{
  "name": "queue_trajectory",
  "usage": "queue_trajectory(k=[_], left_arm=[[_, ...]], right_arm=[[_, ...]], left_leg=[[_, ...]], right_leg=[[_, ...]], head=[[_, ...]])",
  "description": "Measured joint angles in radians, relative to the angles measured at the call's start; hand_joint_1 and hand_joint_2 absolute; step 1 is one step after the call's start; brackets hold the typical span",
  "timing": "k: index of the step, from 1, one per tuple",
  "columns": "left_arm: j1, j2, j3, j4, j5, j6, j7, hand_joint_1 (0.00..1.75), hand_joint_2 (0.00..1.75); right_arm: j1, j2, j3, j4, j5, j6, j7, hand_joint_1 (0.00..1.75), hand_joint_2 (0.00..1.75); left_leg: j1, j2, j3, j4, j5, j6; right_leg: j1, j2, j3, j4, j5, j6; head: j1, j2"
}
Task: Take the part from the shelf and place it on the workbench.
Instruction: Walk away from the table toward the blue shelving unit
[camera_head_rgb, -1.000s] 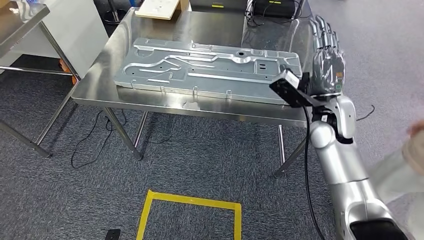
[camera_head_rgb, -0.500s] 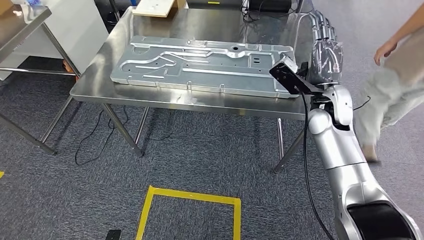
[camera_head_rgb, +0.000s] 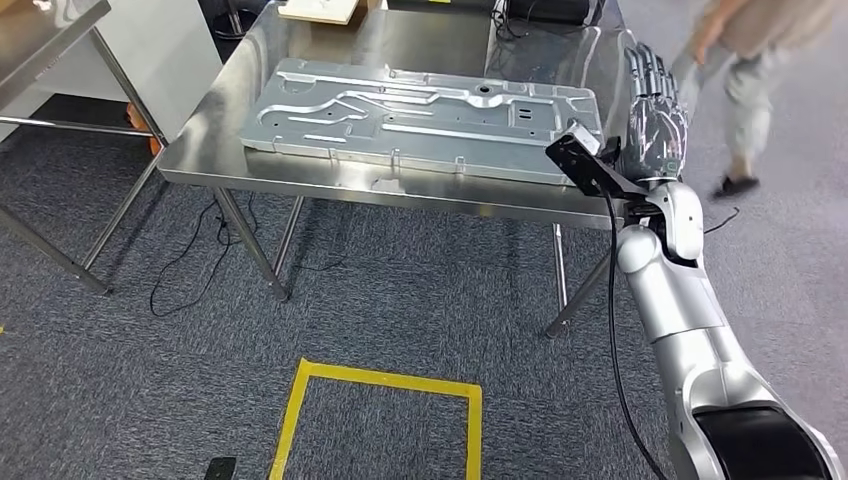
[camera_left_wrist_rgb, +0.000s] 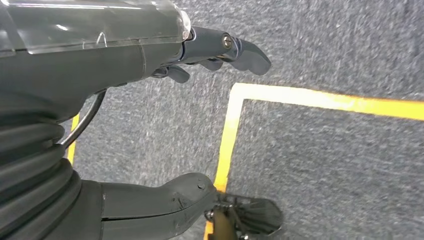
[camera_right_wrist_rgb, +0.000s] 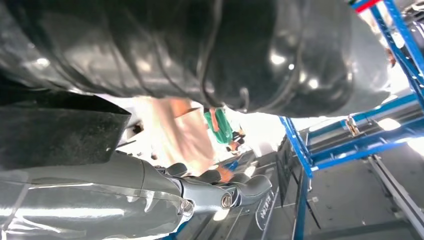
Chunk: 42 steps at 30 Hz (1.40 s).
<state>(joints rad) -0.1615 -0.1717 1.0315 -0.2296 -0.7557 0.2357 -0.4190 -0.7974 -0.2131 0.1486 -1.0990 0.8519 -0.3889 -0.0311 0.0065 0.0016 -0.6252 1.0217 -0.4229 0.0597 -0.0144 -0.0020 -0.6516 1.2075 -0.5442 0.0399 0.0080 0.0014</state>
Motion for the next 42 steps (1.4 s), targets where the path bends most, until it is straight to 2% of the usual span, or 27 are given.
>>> queue_trajectory(k=[2,3,5,7,9,11,12,13,14,15,16,18,20,22,23,25,26,27,28,29,30,32,34,35,37,39,42], left_arm=[[0.0,0.0,0.0,0.0,0.004,0.0,-0.001,0.0,1.75],[0.0,0.0,0.0,0.0,0.007,0.0,-0.002,0.0,1.75],[0.0,0.0,0.001,0.0,0.012,0.0,-0.004,0.0,1.75],[0.001,0.001,0.004,0.0,0.015,0.0,-0.004,0.0,1.75],[0.001,0.002,0.005,0.0,0.019,0.0,-0.004,0.0,1.75],[0.002,0.003,0.005,0.0,0.021,-0.001,-0.004,0.0,1.75],[0.003,0.003,0.005,0.0,0.021,-0.001,-0.004,0.0,1.75],[0.004,0.003,0.005,0.0,0.021,-0.001,-0.004,0.0,1.75],[0.004,0.004,0.005,0.0,0.021,-0.001,-0.004,0.0,1.75],[0.005,0.004,0.005,0.0,0.021,-0.001,-0.003,0.0,1.75],[0.004,0.005,0.005,0.0,0.021,-0.001,-0.003,0.0,1.75],[0.002,0.006,0.005,0.0,0.021,-0.001,-0.003,0.0,1.75],[0.002,0.006,0.005,0.0,0.021,-0.001,-0.003,0.0,1.75],[0.004,0.006,0.005,0.0,0.021,-0.001,-0.002,0.0,1.75],[0.004,0.006,0.005,0.0,0.021,-0.001,-0.002,0.0,1.75],[0.002,0.006,0.006,0.0,0.021,-0.001,0.0,0.0,1.75],[0.002,0.007,0.006,0.0,0.02,-0.001,0.0,0.0,1.75],[0.002,0.007,0.006,0.0,0.019,-0.001,0.001,0.0,1.75],[0.002,0.008,0.006,0.0,0.018,0.0,0.002,0.0,1.75],[0.003,0.008,0.006,0.0,0.018,0.001,0.003,0.0,1.75],[0.003,0.007,0.006,0.0,0.017,0.002,0.003,0.0,1.75],[0.003,0.007,0.006,0.0,0.016,0.003,0.004,0.0,1.75],[0.003,0.007,0.007,0.0,0.015,0.006,0.004,0.0,1.75],[0.002,0.006,0.007,0.0,0.015,0.008,0.004,0.0,1.75],[0.003,0.007,0.007,0.0,0.015,0.011,0.004,0.0,1.75],[0.005,0.007,0.008,0.0,0.015,0.013,0.005,0.0,1.75],[0.006,0.007,0.008,0.0,0.015,0.014,0.006,0.0,1.75]], right_arm=[[-0.003,0.0,-0.003,0.004,0.0,-0.002,-0.002,0.0,0.0],[-0.005,0.0,-0.004,0.005,0.001,-0.004,-0.002,0.0,0.0],[-0.008,0.0,-0.004,0.01,0.005,-0.006,-0.003,0.0,0.0],[-0.015,0.004,-0.004,0.022,0.012,-0.008,-0.003,0.0,0.0],[-0.025,0.011,-0.003,0.035,0.018,-0.01,-0.003,0.0,0.0],[-0.032,0.016,-0.003,0.045,0.021,-0.013,-0.002,0.0,0.0],[-0.033,0.018,-0.003,0.05,0.021,-0.014,-0.002,0.0,0.0],[-0.034,0.02,-0.003,0.054,0.022,-0.015,-0.002,0.0,0.0],[-0.034,0.02,-0.003,0.058,0.022,-0.016,-0.002,0.0,0.0],[-0.035,0.021,-0.003,0.061,0.022,-0.017,-0.002,0.0,0.0],[-0.036,0.021,-0.003,0.064,0.022,-0.017,-0.002,0.0,0.0],[-0.04,0.023,-0.003,0.068,0.022,-0.02,-0.002,0.0,0.0],[-0.046,0.025,-0.003,0.073,0.023,-0.024,-0.002,0.0,0.0],[-0.05,0.027,-0.003,0.081,0.024,-0.027,-0.002,0.0,0.0],[-0.053,0.027,-0.003,0.087,0.024,-0.028,-0.002,0.0,0.0],[-0.061,0.027,-0.004,0.1,0.025,-0.03,-0.001,0.0,0.0],[-0.064,0.027,-0.004,0.108,0.025,-0.031,-0.001,0.0,0.0],[-0.065,0.027,-0.004,0.117,0.025,-0.032,-0.001,0.0,0.0],[-0.065,0.027,-0.004,0.126,0.026,-0.032,-0.002,0.0,0.0],[-0.065,0.027,-0.004,0.134,0.026,-0.033,-0.002,0.0,0.0],[-0.066,0.027,-0.004,0.141,0.026,-0.034,-0.002,0.0,0.0],[-0.072,0.028,-0.004,0.149,0.026,-0.035,-0.003,0.0,0.0],[-0.08,0.028,-0.004,0.153,0.026,-0.036,-0.005,0.0,0.0],[-0.083,0.029,-0.005,0.155,0.026,-0.037,-0.006,0.0,0.0],[-0.085,0.03,-0.005,0.162,0.026,-0.038,-0.006,0.0,0.0],[-0.086,0.033,-0.005,0.169,0.024,-0.036,-0.007,0.0,0.0],[-0.087,0.037,-0.005,0.178,0.014,-0.024,-0.015,0.0,0.0]], left_leg=[[-0.002,0.0,-0.01,0.004,0.007,-0.008],[-0.003,0.0,-0.013,0.004,0.012,-0.013],[-0.004,0.0,-0.017,0.003,0.023,-0.025],[-0.004,-0.002,-0.025,0.009,0.017,-0.038],[-0.002,-0.003,-0.051,0.073,-0.046,-0.049],[0.001,-0.004,-0.094,0.203,-0.136,-0.057],[0.002,-0.003,-0.108,0.261,-0.161,-0.06],[0.003,-0.003,-0.107,0.291,-0.164,-0.061],[0.003,-0.003,-0.087,0.282,-0.147,-0.06],[0.003,-0.003,-0.051,0.239,-0.12,-0.059],[0.003,-0.004,0.0,0.168,-0.1,-0.055],[-0.001,-0.006,0.084,0.038,-0.089,-0.046],[-0.005,-0.008,0.107,-0.008,-0.092,-0.036],[-0.001,-0.005,0.097,-0.015,-0.075,-0.022],[0.001,-0.003,0.091,-0.02,-0.064,-0.012],[0.002,0.001,0.071,-0.024,-0.041,0.003],[0.001,0.002,0.057,-0.024,-0.031,0.008],[0.0,0.002,0.044,-0.023,-0.021,0.009],[0.0,0.003,0.03,-0.021,-0.012,0.008],[-0.001,0.003,0.017,-0.019,-0.004,0.007],[-0.001,0.003,0.004,-0.016,0.004,0.005],[-0.002,0.002,-0.018,-0.008,0.017,-0.002],[-0.003,0.002,-0.033,-0.003,0.031,-0.013],[-0.003,0.003,-0.037,-0.005,0.04,-0.019],[-0.002,0.0,-0.043,-0.011,0.051,-0.032],[-0.002,-0.004,-0.062,0.024,0.007,-0.044],[0.004,-0.004,-0.11,0.197,-0.12,-0.057]], right_leg=[[0.004,0.0,0.082,-0.129,0.032,-0.01],[0.007,0.001,0.106,-0.169,0.04,-0.016],[0.012,0.001,0.11,-0.188,0.045,-0.025],[0.006,-0.002,0.103,-0.195,0.058,-0.038],[0.0,-0.006,0.088,-0.201,0.076,-0.054],[0.002,-0.008,0.065,-0.199,0.093,-0.06],[0.003,-0.008,0.053,-0.198,0.102,-0.06],[0.003,-0.008,0.04,-0.196,0.11,-0.06],[0.003,-0.008,0.027,-0.193,0.117,-0.058],[0.003,-0.008,0.016,-0.19,0.124,-0.056],[0.003,-0.008,0.007,-0.186,0.13,-0.053],[0.005,-0.008,-0.007,-0.18,0.141,-0.043],[0.006,-0.009,-0.012,-0.182,0.156,-0.031],[0.006,-0.007,-0.016,-0.184,0.162,-0.02],[0.005,-0.005,-0.023,-0.17,0.142,-0.016],[0.002,-0.001,-0.052,-0.084,0.058,-0.01],[0.001,-0.001,-0.071,-0.019,0.009,-0.007],[-0.001,-0.001,-0.085,0.044,-0.022,-0.004],[-0.002,-0.001,-0.09,0.088,-0.034,-0.001],[-0.003,-0.001,-0.08,0.101,-0.025,0.001],[-0.004,-0.001,-0.051,0.078,-0.001,0.001],[-0.002,0.0,0.047,-0.051,0.039,-0.006],[0.004,0.0,0.124,-0.172,0.037,-0.016],[0.007,0.0,0.136,-0.2,0.031,-0.02],[0.006,-0.002,0.131,-0.215,0.045,-0.03],[0.0,-0.007,0.118,-0.227,0.069,-0.043],[-0.001,-0.01,0.084,-0.227,0.096,-0.053]], head=[[0.0,0.0],[0.0,0.0],[0.0,0.0],[0.0,0.0],[0.0,0.0],[0.0,0.0],[0.0,0.0],[0.0,0.0],[0.0,0.0],[0.0,0.0],[0.0,0.0],[0.0,0.0],[0.0,0.0],[0.0,0.0],[0.0,0.0],[0.0,0.0],[0.0,0.0],[0.0,0.0],[0.0,0.0],[0.0,0.0],[0.0,0.0],[0.0,0.0],[0.0,0.0],[0.0,0.0],[0.0,0.0],[0.0,0.0],[0.0,0.0]])
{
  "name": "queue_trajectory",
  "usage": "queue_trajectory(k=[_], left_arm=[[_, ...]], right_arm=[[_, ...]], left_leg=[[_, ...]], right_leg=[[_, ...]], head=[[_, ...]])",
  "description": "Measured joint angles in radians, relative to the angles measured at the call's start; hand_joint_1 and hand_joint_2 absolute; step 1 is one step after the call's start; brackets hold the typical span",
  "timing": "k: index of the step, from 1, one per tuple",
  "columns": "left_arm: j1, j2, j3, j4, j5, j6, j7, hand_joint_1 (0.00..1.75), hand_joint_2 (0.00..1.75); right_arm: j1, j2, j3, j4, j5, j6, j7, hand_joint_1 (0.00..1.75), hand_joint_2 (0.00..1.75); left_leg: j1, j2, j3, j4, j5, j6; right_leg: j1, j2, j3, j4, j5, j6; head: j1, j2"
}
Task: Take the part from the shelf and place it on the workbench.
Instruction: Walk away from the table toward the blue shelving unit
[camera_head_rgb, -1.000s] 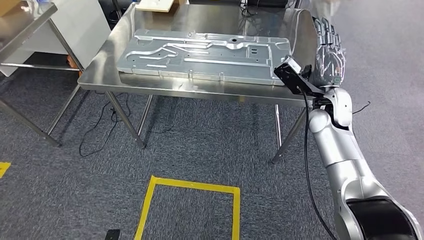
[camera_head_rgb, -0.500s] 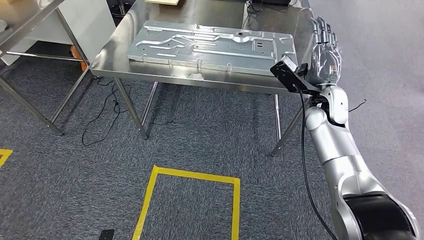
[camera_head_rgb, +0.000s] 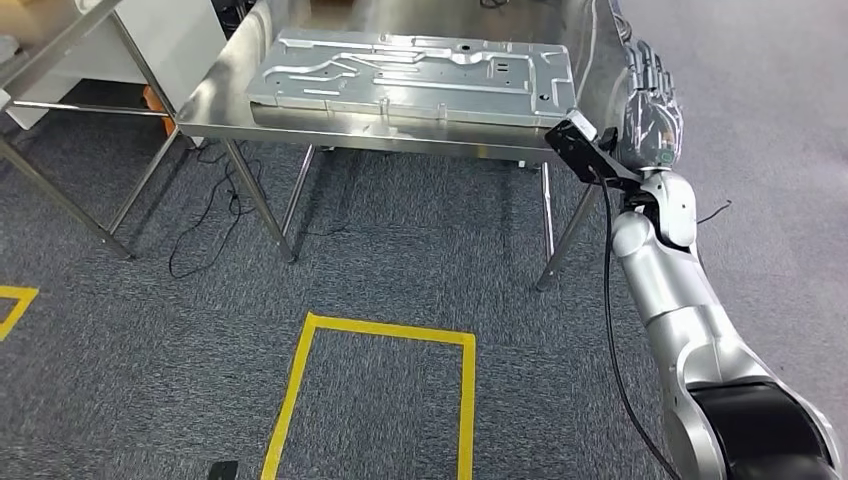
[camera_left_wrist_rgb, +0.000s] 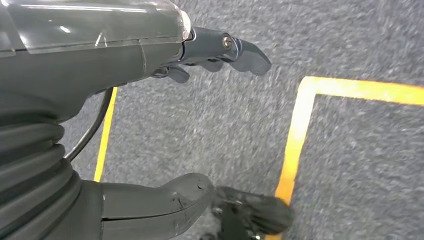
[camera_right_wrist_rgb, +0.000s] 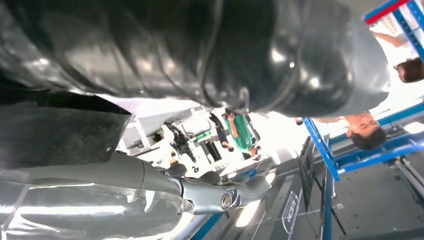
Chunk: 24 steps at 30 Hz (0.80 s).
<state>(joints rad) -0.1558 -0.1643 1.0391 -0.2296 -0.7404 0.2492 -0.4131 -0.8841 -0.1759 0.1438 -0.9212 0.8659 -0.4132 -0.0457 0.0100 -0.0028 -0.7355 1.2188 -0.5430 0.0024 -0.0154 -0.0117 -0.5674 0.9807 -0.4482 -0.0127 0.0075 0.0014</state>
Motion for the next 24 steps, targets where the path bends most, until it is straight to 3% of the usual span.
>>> queue_trajectory(k=[1,2,3,4,6,7,10,11,13,15,16,17,18,20,22,24], left_arm=[[0.0,0.0,0.0,0.0,0.0,0.0,0.0,0.0,1.75],[0.0,0.0,0.0,0.0,0.0,0.0,0.0,0.0,1.75],[0.001,0.001,0.0,0.0,0.0,0.0,0.0,0.0,1.75],[0.0,0.002,0.0,0.0,0.0,0.0,0.0,0.0,1.75],[-0.001,0.002,0.0,0.0,0.0,0.001,0.0,0.0,1.75],[-0.001,0.003,0.0,0.0,0.0,0.001,-0.001,0.0,1.75],[0.002,0.002,0.0,0.0,0.0,0.003,-0.002,0.0,1.75],[0.001,0.002,0.0,0.0,0.0,0.003,-0.002,0.0,1.75],[0.0,0.001,0.0,0.0,-0.001,0.003,-0.002,0.0,1.75],[-0.001,0.002,0.0,0.0,-0.002,0.003,-0.002,0.0,1.75],[-0.001,0.002,0.001,0.0,-0.002,0.003,-0.003,0.0,1.75],[-0.001,0.002,0.001,0.0,-0.003,0.003,-0.002,0.0,1.75],[-0.001,0.002,0.001,0.0,-0.003,0.003,-0.002,0.0,1.75],[-0.001,0.0,0.001,0.0,-0.004,0.003,-0.002,0.0,1.75],[-0.001,-0.002,0.001,0.0,-0.004,0.003,-0.002,0.0,1.75],[-0.001,-0.003,0.001,0.0,-0.005,0.003,-0.002,0.0,1.75]], right_arm=[[0.0,0.001,0.0,0.003,-0.005,0.005,-0.004,0.0,0.0],[0.001,0.001,0.0,0.006,-0.011,0.01,-0.008,0.0,0.0],[0.001,0.001,0.0,0.008,-0.016,0.014,-0.012,0.0,0.0],[0.002,0.002,0.0,0.01,-0.021,0.017,-0.016,0.0,0.0],[0.001,0.002,0.0,0.011,-0.027,0.021,-0.022,0.0,0.0],[0.001,0.002,-0.001,0.011,-0.03,0.022,-0.023,0.0,0.0],[0.002,0.004,-0.002,0.012,-0.032,0.025,-0.026,0.0,0.0],[0.002,0.004,-0.002,0.012,-0.033,0.025,-0.026,0.0,0.0],[0.002,0.004,-0.004,0.014,-0.034,0.025,-0.026,0.0,0.0],[0.004,0.004,-0.007,0.016,-0.035,0.025,-0.026,0.0,0.0],[0.007,0.004,-0.008,0.017,-0.035,0.025,-0.026,0.0,0.0],[0.01,0.004,-0.008,0.018,-0.036,0.026,-0.026,0.0,0.0],[0.012,0.004,-0.008,0.018,-0.036,0.026,-0.026,0.0,0.0],[0.013,0.004,-0.008,0.018,-0.036,0.026,-0.026,0.0,0.0],[0.01,0.004,-0.008,0.015,-0.036,0.026,-0.026,0.0,0.0],[0.009,0.004,-0.009,0.013,-0.037,0.026,-0.026,0.0,0.0]], left_leg=[[0.002,0.0,-0.006,0.047,-0.016,-0.003],[0.004,0.0,0.002,0.065,-0.012,-0.006],[0.005,0.0,0.028,0.044,0.009,-0.008],[0.007,0.0,0.071,-0.011,0.035,-0.01],[0.006,-0.003,0.154,-0.136,0.052,-0.009],[0.005,-0.005,0.176,-0.175,0.049,-0.005],[0.002,-0.006,0.177,-0.194,0.053,0.017],[0.003,-0.004,0.172,-0.197,0.06,0.027],[0.004,-0.001,0.158,-0.202,0.078,0.049],[0.0,0.001,0.137,-0.201,0.095,0.058],[-0.003,0.001,0.125,-0.201,0.104,0.059],[-0.006,0.001,0.114,-0.2,0.113,0.059],[-0.009,0.001,0.103,-0.2,0.121,0.059],[-0.014,0.001,0.084,-0.199,0.138,0.057],[-0.017,0.001,0.073,-0.199,0.154,0.05],[-0.014,0.001,0.069,-0.205,0.171,0.039]], right_leg=[[0.0,0.0,-0.013,0.004,0.007,0.001],[0.0,0.0,-0.027,0.009,0.014,0.002],[-0.002,0.0,-0.041,0.016,0.018,0.005],[-0.004,0.0,-0.053,0.024,0.022,0.008],[-0.005,0.001,-0.074,0.04,0.028,0.017],[-0.004,0.001,-0.081,0.045,0.032,0.023],[-0.002,0.003,-0.089,0.048,0.046,0.041],[-0.003,0.004,-0.093,0.055,0.036,0.046],[-0.006,0.008,-0.117,0.121,-0.029,0.052],[-0.006,0.009,-0.154,0.248,-0.117,0.054],[-0.006,0.01,-0.165,0.303,-0.141,0.055],[-0.006,0.01,-0.163,0.332,-0.143,0.053],[-0.004,0.01,-0.142,0.323,-0.125,0.049],[0.003,0.01,-0.053,0.212,-0.077,0.031],[0.014,0.009,0.037,0.078,-0.069,0.014],[0.021,0.008,0.064,0.021,-0.075,0.008]], head=[[0.0,0.0],[0.0,0.0],[0.0,0.0],[0.0,0.0],[0.0,0.0],[0.0,0.0],[0.0,0.0],[0.0,0.0],[0.0,0.0],[0.0,0.0],[0.0,0.0],[0.0,0.0],[0.0,0.0],[0.0,0.0],[0.0,0.0],[0.0,0.0]])
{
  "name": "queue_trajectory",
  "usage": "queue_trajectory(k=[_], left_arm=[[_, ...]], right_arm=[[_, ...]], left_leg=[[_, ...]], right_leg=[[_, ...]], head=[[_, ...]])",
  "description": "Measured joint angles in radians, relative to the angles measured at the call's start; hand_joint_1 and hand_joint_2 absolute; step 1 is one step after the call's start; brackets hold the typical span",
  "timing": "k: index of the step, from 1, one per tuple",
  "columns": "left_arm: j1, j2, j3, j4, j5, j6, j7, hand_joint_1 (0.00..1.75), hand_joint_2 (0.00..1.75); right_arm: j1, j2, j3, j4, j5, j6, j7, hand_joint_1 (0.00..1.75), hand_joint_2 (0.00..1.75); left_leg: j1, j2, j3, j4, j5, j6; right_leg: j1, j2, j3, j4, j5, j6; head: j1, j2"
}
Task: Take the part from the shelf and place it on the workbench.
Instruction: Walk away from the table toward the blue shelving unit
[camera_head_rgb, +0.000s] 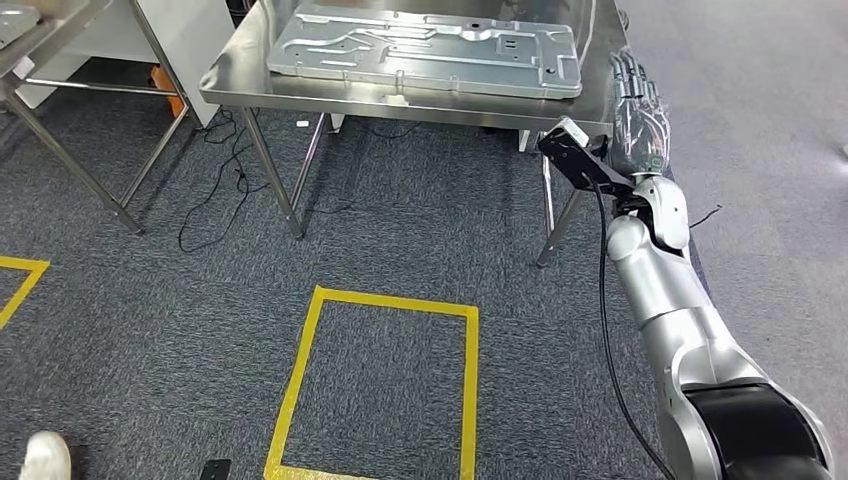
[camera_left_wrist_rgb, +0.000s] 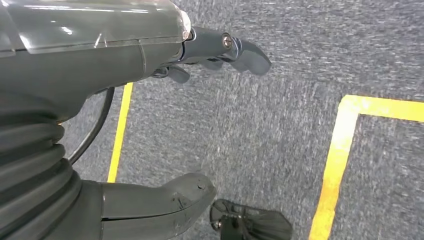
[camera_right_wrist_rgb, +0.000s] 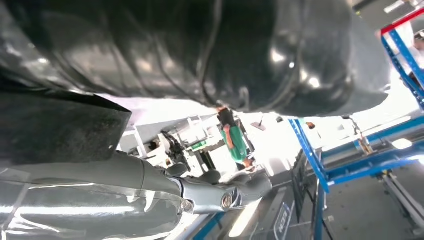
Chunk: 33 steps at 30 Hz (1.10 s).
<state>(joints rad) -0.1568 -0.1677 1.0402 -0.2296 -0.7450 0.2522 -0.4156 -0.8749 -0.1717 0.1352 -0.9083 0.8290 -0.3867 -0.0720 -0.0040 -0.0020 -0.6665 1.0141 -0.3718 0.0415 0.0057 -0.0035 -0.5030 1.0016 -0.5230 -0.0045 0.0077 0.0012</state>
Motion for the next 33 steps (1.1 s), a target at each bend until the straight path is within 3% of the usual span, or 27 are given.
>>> queue_trajectory(k=[2,3,6,7,8,9,11,12,14,15,17,18,19,21,22,23,24,25,27,29,31,33], left_arm=[[0.001,0.001,0.0,0.0,0.0,0.0,0.0,0.0,1.75],[0.002,0.001,0.0,0.0,0.0,0.0,0.0,0.0,1.75],[0.003,0.002,0.0,0.0,0.0,0.0,0.0,0.0,1.75],[0.003,0.002,0.0,0.0,0.0,0.0,0.0,0.0,1.75],[0.003,0.002,0.0,0.0,0.0,0.0,0.0,0.0,1.75],[0.003,0.003,0.0,0.0,0.0,0.0,0.0,0.0,1.75],[0.002,0.004,0.0,0.0,0.0,0.0,0.001,0.0,1.75],[0.001,0.004,0.0,0.0,0.0,0.0,0.001,0.0,1.75],[-0.003,0.004,0.0,0.0,-0.002,0.0,0.0,0.0,1.75],[-0.004,0.005,0.0,0.0,-0.003,0.001,0.0,0.0,1.75],[-0.004,0.004,0.0,0.0,-0.004,0.001,0.0,0.0,1.75],[-0.003,0.003,0.0,0.0,-0.004,0.002,0.001,0.0,1.75],[-0.003,0.003,0.0,0.0,-0.004,0.002,0.001,0.0,1.75],[-0.003,0.003,0.001,0.0,-0.003,0.002,0.001,0.0,1.75],[-0.002,0.004,0.001,0.0,-0.003,0.002,0.001,0.0,1.75],[-0.002,0.004,0.001,0.0,-0.004,0.003,0.001,0.0,1.75],[-0.002,0.004,0.001,0.0,-0.004,0.003,0.001,0.0,1.75],[-0.002,0.004,0.001,0.0,-0.005,0.003,0.001,0.0,1.75],[-0.002,0.003,0.0,0.0,-0.006,0.003,0.002,0.0,1.75],[-0.002,0.002,0.0,0.0,-0.006,0.007,0.002,0.0,1.75],[-0.003,0.002,0.001,0.0,-0.006,0.014,0.001,0.0,1.75],[-0.002,0.003,0.001,0.0,-0.006,0.019,-0.001,0.0,1.75]], right_arm=[[0.001,0.0,0.0,0.0,-0.001,0.002,0.0,0.0,0.0],[0.001,0.001,0.0,0.0,-0.002,0.003,0.0,0.0,0.0],[0.003,0.002,0.0,0.0,-0.004,0.005,0.0,0.0,0.0],[0.003,0.002,0.0,0.0,-0.004,0.005,0.0,0.0,0.0],[0.004,0.002,0.0,0.0,-0.005,0.005,0.0,0.0,0.0],[0.005,0.002,0.0,0.0,-0.006,0.005,0.0,0.0,0.0],[0.007,0.002,0.0,0.0,-0.008,0.004,0.0,0.0,0.0],[0.007,0.002,-0.001,-0.001,-0.008,0.004,0.0,0.0,0.0],[0.007,0.001,-0.003,-0.002,-0.01,0.003,0.0,0.0,0.0],[0.007,0.001,-0.005,-0.003,-0.011,0.002,0.0,0.0,0.0],[0.008,0.001,-0.006,-0.003,-0.012,0.002,-0.001,0.0,0.0],[0.01,0.001,-0.006,-0.003,-0.012,0.002,-0.001,0.0,0.0],[0.01,0.0,-0.007,-0.003,-0.012,0.002,-0.001,0.0,0.0],[0.012,-0.001,-0.009,-0.003,-0.012,0.003,-0.001,0.0,0.0],[0.014,-0.001,-0.009,-0.003,-0.013,0.002,-0.001,0.0,0.0],[0.017,-0.001,-0.01,-0.003,-0.013,0.001,0.0,0.0,0.0],[0.02,-0.001,-0.01,-0.003,-0.013,-0.002,0.0,0.0,0.0],[0.023,-0.001,-0.011,-0.003,-0.014,-0.008,0.0,0.0,0.0],[0.026,-0.001,-0.014,-0.004,-0.013,-0.029,-0.001,0.0,0.0],[0.028,0.0,-0.017,-0.009,-0.011,-0.055,0.0,0.0,0.0],[0.033,0.0,-0.018,-0.012,-0.003,-0.075,0.002,0.0,0.0],[0.041,0.001,-0.018,-0.012,0.005,-0.084,0.003,0.0,0.0]], left_leg=[[0.001,-0.002,-0.006,-0.003,0.003,-0.013],[0.001,-0.002,-0.014,0.013,-0.021,-0.019],[0.008,-0.003,-0.052,0.16,-0.159,-0.033],[0.011,-0.003,-0.062,0.22,-0.189,-0.037],[0.014,-0.002,-0.064,0.264,-0.197,-0.041],[0.016,-0.002,-0.053,0.282,-0.182,-0.045],[0.022,-0.002,0.011,0.23,-0.127,-0.052],[0.024,-0.002,0.061,0.167,-0.121,-0.054],[0.021,-0.005,0.141,0.049,-0.15,-0.047],[0.018,-0.006,0.159,0.016,-0.166,-0.041],[0.017,-0.004,0.154,0.005,-0.159,-0.023],[0.018,-0.002,0.147,0.003,-0.148,-0.013],[0.02,0.0,0.138,0.0,-0.135,-0.003],[0.02,0.004,0.114,-0.001,-0.111,0.008],[0.019,0.005,0.099,0.0,-0.1,0.01],[0.018,0.005,0.085,0.001,-0.09,0.009],[0.018,0.006,0.07,0.003,-0.08,0.008],[0.018,0.006,0.056,0.006,-0.071,0.006],[0.017,0.006,0.033,0.011,-0.055,-0.001],[0.015,0.006,0.02,0.014,-0.04,-0.012],[0.014,0.005,0.015,0.01,-0.023,-0.026],[0.017,0.005,0.006,0.015,-0.029,-0.039]], right_leg=[[-0.003,-0.002,-0.008,-0.015,0.021,-0.006],[-0.007,-0.004,-0.015,-0.021,0.035,-0.01],[-0.01,-0.009,-0.054,-0.024,0.073,-0.021],[-0.009,-0.009,-0.071,-0.021,0.083,-0.021],[-0.01,-0.009,-0.089,-0.017,0.093,-0.02],[-0.011,-0.009,-0.108,-0.011,0.103,-0.017],[-0.016,-0.008,-0.148,0.007,0.12,-0.009],[-0.017,-0.007,-0.167,0.018,0.126,-0.003],[-0.017,-0.007,-0.19,0.036,0.139,0.009],[-0.017,-0.007,-0.195,0.038,0.147,0.016],[-0.019,-0.007,-0.199,0.036,0.159,0.029],[-0.021,-0.005,-0.204,0.044,0.145,0.035],[-0.023,-0.003,-0.213,0.068,0.114,0.039],[-0.025,0.0,-0.244,0.173,0.014,0.046],[-0.025,0.0,-0.257,0.239,-0.023,0.049],[-0.026,0.0,-0.263,0.292,-0.039,0.052],[-0.027,0.0,-0.256,0.318,-0.031,0.053],[-0.028,0.0,-0.232,0.309,-0.007,0.053],[-0.028,0.0,-0.137,0.204,0.032,0.047],[-0.023,0.001,-0.046,0.073,0.019,0.036],[-0.015,0.001,-0.021,0.018,0.008,0.023],[-0.018,-0.001,-0.033,0.013,0.025,0.005]], head=[[0.0,0.0],[0.0,0.0],[0.0,0.0],[0.0,0.0],[0.0,0.0],[0.0,0.0],[0.0,0.0],[0.0,0.0],[0.0,0.0],[0.0,0.0],[0.0,0.0],[0.0,0.0],[0.0,0.0],[0.0,0.0],[0.0,0.0],[0.0,0.0],[0.0,0.0],[0.0,0.0],[0.0,0.0],[0.0,0.0],[0.0,0.0],[0.0,0.0]])
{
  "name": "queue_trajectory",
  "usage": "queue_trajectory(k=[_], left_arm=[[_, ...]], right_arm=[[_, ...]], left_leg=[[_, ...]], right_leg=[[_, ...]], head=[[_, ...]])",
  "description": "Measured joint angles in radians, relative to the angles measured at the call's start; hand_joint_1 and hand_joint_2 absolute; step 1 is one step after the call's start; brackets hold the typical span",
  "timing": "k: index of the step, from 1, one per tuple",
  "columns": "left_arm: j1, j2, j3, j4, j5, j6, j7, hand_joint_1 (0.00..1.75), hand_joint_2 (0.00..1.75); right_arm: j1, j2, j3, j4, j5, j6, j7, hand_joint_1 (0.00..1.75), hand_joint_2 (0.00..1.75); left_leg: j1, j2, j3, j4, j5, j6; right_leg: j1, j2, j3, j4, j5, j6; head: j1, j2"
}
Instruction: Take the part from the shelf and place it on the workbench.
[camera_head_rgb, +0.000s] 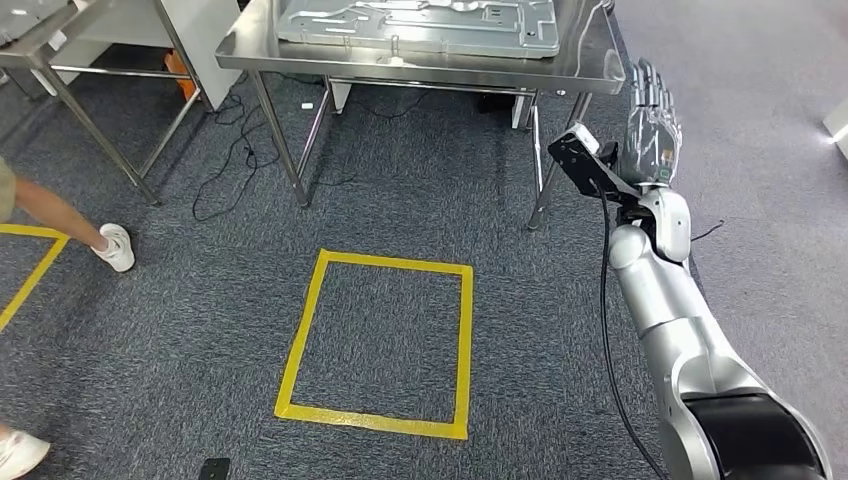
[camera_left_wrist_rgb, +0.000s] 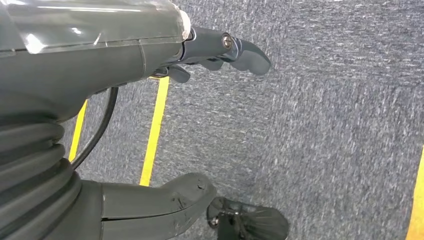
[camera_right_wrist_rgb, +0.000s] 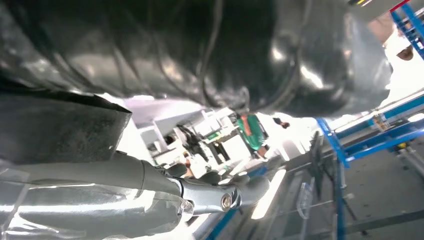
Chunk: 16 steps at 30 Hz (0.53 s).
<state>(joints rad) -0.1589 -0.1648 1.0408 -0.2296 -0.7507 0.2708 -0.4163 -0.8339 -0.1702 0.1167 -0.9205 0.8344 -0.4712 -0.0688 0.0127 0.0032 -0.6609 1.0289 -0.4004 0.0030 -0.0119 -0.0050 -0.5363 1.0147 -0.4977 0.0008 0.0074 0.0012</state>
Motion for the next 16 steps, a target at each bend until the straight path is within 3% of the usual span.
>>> queue_trajectory(k=[2,4,5,6,8,9,10,12,13,16], left_arm=[[0.0,0.0,0.0,0.0,0.001,0.002,-0.004,0.0,0.87],[0.0,0.0,0.0,0.0,0.002,0.003,-0.008,0.0,0.0],[0.0,0.0,0.0,0.0,0.003,0.004,-0.011,0.0,0.44],[0.0,0.0,0.0,0.0,0.006,0.005,-0.014,0.0,0.87],[-0.001,0.002,0.0,0.0,0.011,0.01,-0.018,0.0,1.75],[-0.002,0.003,0.0,0.0,0.013,0.011,-0.019,0.0,1.75],[-0.003,0.004,0.0,0.0,0.014,0.012,-0.019,0.0,1.75],[-0.007,0.006,0.0,0.0,0.017,0.013,-0.02,0.0,1.75],[-0.008,0.007,0.0,0.0,0.019,0.013,-0.02,0.0,1.75],[-0.007,0.007,0.0,0.0,0.023,0.013,-0.02,0.0,1.75]], right_arm=[[0.006,0.002,0.0,0.0,0.004,-0.005,0.0,0.0,0.0],[0.011,0.004,0.0,0.0,0.006,-0.009,0.0,0.0,0.0],[0.015,0.005,0.0,0.0,0.007,-0.01,0.0,0.0,0.0],[0.019,0.005,0.0,0.0,0.009,-0.011,0.0,0.0,0.0],[0.025,0.005,0.0,0.0,0.013,-0.011,0.0,0.0,0.87],[0.027,0.005,0.0,-0.001,0.014,-0.008,0.0,0.0,1.31],[0.027,0.005,0.0,-0.001,0.014,-0.003,-0.001,0.0,1.75],[0.027,0.005,0.0,-0.001,0.009,0.013,-0.005,0.0,1.75],[0.027,0.005,0.0,-0.002,0.004,0.022,-0.008,0.0,1.75],[0.028,0.006,-0.001,-0.002,-0.004,0.037,-0.016,0.0,1.75]], left_leg=[[0.002,-0.001,-0.027,0.063,-0.07,-0.009],[0.002,-0.001,-0.065,0.19,-0.16,-0.015],[0.002,-0.001,-0.078,0.249,-0.179,-0.017],[0.002,-0.001,-0.079,0.284,-0.171,-0.018],[0.001,-0.001,-0.033,0.257,-0.114,-0.012],[-0.001,-0.002,0.014,0.197,-0.093,-0.006],[-0.004,-0.002,0.068,0.122,-0.09,0.001],[-0.008,-0.001,0.142,0.006,-0.112,0.012],[-0.01,-0.001,0.154,-0.019,-0.12,0.016],[-0.006,0.001,0.151,-0.035,-0.105,0.03]], right_leg=[[-0.004,-0.003,-0.02,-0.005,0.022,-0.018],[0.0,-0.004,-0.047,-0.004,0.041,-0.027],[0.002,-0.004,-0.061,-0.003,0.05,-0.028],[0.004,-0.003,-0.074,-0.002,0.059,-0.028],[0.007,-0.003,-0.098,0.003,0.075,-0.025],[0.008,-0.002,-0.107,0.007,0.082,-0.022],[0.01,-0.001,-0.114,0.011,0.087,-0.019],[0.012,-0.002,-0.122,0.015,0.098,-0.009],[0.012,-0.002,-0.124,0.014,0.103,-0.003],[0.01,-0.002,-0.128,0.014,0.109,0.015]], head=[[0.0,0.0],[0.0,0.0],[0.0,0.0],[0.0,0.0],[0.0,0.0],[0.0,0.0],[0.0,0.0],[0.0,0.0],[0.0,0.0],[0.0,0.0]])
